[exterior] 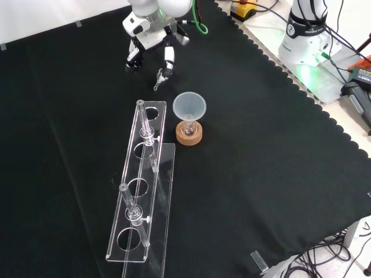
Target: Pick up the weighing funnel.
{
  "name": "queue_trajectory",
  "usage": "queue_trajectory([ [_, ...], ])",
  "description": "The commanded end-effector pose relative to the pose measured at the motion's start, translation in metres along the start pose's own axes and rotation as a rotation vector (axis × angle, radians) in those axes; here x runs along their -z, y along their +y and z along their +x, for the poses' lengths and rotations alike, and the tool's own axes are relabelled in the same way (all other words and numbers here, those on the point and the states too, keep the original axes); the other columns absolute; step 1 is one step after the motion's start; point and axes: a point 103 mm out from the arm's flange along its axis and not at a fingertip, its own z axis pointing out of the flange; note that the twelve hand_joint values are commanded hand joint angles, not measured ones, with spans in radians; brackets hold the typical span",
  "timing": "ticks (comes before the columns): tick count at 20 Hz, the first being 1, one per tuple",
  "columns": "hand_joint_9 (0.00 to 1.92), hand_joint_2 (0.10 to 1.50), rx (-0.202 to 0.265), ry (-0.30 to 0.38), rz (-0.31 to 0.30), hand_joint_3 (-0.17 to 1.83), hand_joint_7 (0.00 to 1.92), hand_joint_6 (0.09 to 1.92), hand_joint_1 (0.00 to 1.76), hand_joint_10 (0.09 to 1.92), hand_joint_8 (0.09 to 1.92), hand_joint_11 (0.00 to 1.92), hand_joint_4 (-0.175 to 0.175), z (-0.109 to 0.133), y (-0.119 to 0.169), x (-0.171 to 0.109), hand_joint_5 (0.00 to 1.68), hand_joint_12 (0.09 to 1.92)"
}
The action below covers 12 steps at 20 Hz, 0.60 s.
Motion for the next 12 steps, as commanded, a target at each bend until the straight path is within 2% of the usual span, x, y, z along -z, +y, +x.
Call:
queue_trajectory([
  [1, 1.14, 0.58, -0.079, -0.022, -0.008, 0.24, 0.98, 0.59, 0.50, 0.09, 0.09, 0.87, -0.112, 0.003, -0.032, 0.025, 0.41, 1.15],
  [5, 1.14, 0.58, -0.143, -0.067, -0.004, 0.24, 1.00, 0.59, 0.50, 0.09, 0.09, 0.87, -0.113, 0.001, -0.043, 0.022, 0.45, 1.15],
  [6, 1.15, 0.58, -0.183, -0.096, -0.014, 0.24, 1.01, 0.60, 0.50, 0.09, 0.09, 0.87, -0.116, 0.000, -0.047, 0.019, 0.47, 1.16],
  [7, 1.15, 0.59, -0.201, -0.103, -0.017, 0.24, 1.03, 0.61, 0.50, 0.09, 0.09, 0.87, -0.119, 0.001, -0.049, 0.017, 0.49, 1.16],
  [12, 1.17, 0.60, -0.260, -0.118, 0.008, 0.24, 1.05, 0.61, 0.50, 0.09, 0.09, 0.88, -0.131, 0.007, -0.051, 0.012, 0.52, 1.16],
])
